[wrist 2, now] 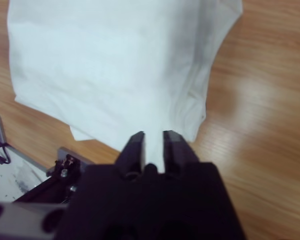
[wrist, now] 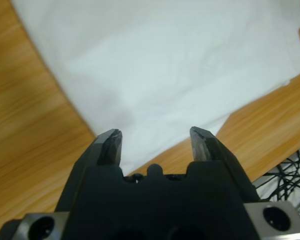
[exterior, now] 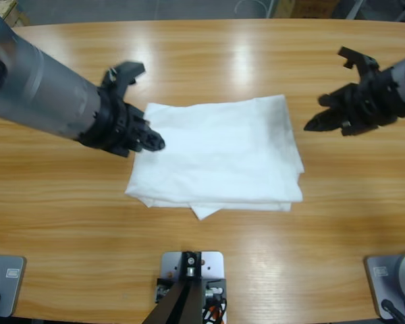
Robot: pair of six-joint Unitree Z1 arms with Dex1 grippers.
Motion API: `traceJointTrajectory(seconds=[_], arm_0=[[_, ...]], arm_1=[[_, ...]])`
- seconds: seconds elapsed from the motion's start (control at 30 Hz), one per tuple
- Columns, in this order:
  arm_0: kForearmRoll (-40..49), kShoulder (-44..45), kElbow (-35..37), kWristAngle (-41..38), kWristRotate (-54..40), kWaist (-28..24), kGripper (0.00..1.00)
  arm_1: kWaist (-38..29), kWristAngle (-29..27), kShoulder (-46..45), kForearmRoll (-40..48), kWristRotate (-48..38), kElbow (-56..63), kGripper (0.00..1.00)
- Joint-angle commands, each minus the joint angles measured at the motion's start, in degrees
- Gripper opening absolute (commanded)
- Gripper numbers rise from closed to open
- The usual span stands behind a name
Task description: Fold clothes
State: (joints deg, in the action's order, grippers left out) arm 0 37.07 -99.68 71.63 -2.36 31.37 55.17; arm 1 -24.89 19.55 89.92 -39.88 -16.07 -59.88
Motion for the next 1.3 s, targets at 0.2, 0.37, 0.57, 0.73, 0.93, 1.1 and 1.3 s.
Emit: traceJointTrajectory(seconds=[0.2, 0.37, 0.57, 0.73, 0.93, 1.1, 1.3], arm_0=[[-7.09, -0.06, -8.35, -2.5, 1.86, 1.32, 0.499], [-7.09, -0.48, -8.35, -2.5, 1.94, 1.32, 0.507], [-7.01, -1.61, -8.52, -2.49, 1.87, 1.34, 0.508], [-7.01, -1.96, -8.43, -2.4, 1.86, 1.34, 0.508], [-7.01, -3.86, -6.94, -2.12, 1.7, 1.34, 0.514], [-6.64, -9.43, -1.26, -1.94, 1.72, 1.34, 0.628], [-6.5, -16.88, 0.34, -3.07, 3.6, 1.38, 0.025]], arm_1=[[-1.3, 2.86, 22.79, 4.39, 2.01, -9.91, 0.0], [-1.3, 3.13, 26.92, 8.22, 2.04, -10.54, 0.0], [-1.3, 2.14, 30.28, 9.47, 2.06, -11.47, 0.0], [-1.3, 0.42, 31.27, 10.38, 2.09, -11.4, 0.0], [-1.3, -1.0, 31.42, 10.61, 2.09, -11.12, 0.0], [-1.3, -1.0, 30.88, 10.52, 2.27, -10.58, 0.0], [-1.3, -1.0, 30.63, 10.52, 2.27, -10.0, 0.0]])
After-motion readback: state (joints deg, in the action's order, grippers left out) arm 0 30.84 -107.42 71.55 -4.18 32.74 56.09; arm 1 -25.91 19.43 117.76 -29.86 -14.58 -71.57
